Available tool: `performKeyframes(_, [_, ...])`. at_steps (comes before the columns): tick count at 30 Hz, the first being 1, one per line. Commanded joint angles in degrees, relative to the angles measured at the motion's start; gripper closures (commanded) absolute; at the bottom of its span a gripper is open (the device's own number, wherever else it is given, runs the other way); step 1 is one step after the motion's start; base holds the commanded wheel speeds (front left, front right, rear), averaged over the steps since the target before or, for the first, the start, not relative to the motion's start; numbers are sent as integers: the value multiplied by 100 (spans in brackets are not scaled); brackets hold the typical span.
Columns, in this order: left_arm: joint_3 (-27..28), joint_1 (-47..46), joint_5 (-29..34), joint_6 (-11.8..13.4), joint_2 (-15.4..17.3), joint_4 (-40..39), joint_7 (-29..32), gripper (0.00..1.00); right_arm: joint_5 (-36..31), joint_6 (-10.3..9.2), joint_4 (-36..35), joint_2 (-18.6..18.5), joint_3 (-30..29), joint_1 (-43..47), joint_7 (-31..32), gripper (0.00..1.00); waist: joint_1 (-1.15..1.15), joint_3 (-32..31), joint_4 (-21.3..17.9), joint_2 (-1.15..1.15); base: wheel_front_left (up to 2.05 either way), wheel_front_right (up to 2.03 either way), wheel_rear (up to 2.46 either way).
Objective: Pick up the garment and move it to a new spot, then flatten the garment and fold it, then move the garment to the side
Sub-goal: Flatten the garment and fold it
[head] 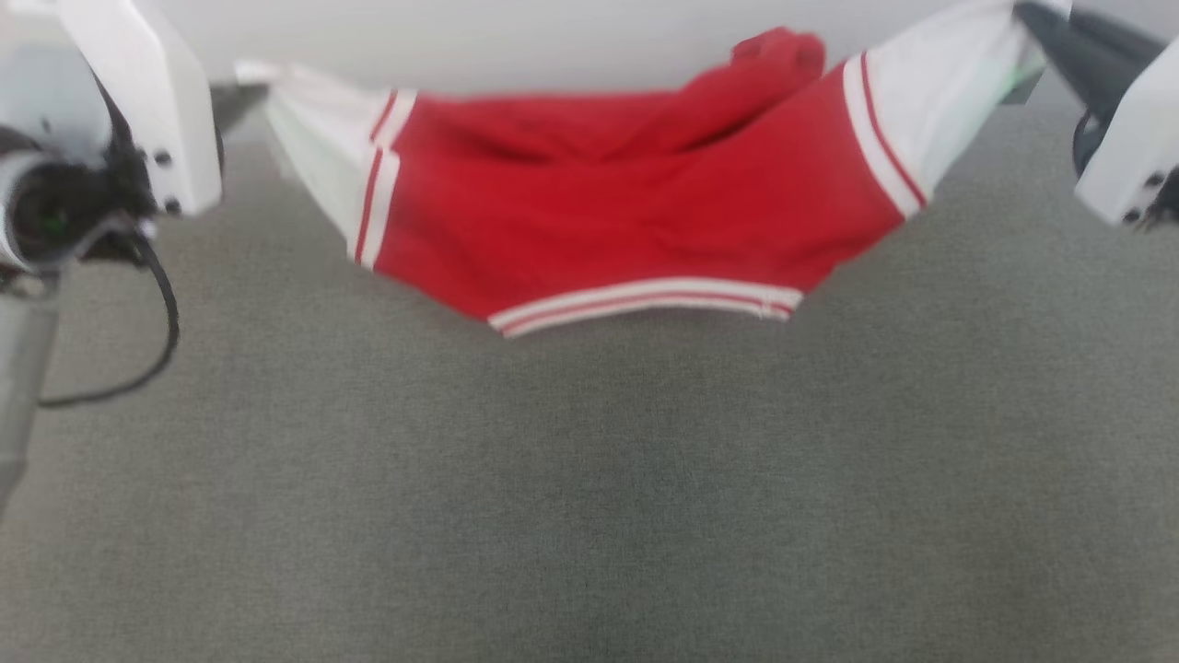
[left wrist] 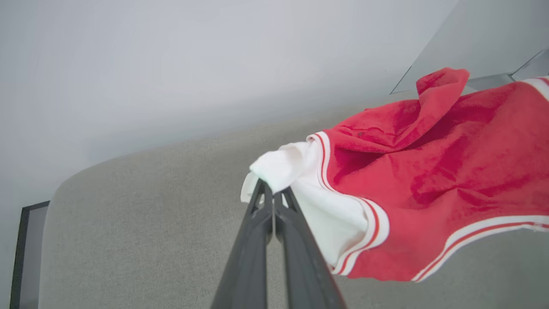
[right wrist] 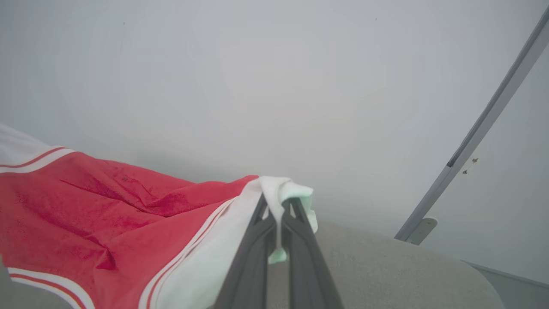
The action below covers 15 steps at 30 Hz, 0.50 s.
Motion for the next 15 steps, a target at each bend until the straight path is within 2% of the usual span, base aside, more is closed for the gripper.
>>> performKeyframes(1, [55, -176, 33, 33, 7, -3, -7, 100, 35, 0, 57, -33, 30, -152, -83, 100, 0, -63, 2, 0, 0, 0, 0])
performKeyframes(15, [87, -1079, 253, -46, -84, 263, -281, 100, -20, 0, 742, -35, 229, -1157, -754, 100, 0, -226, 42, 0, 0, 0, 0])
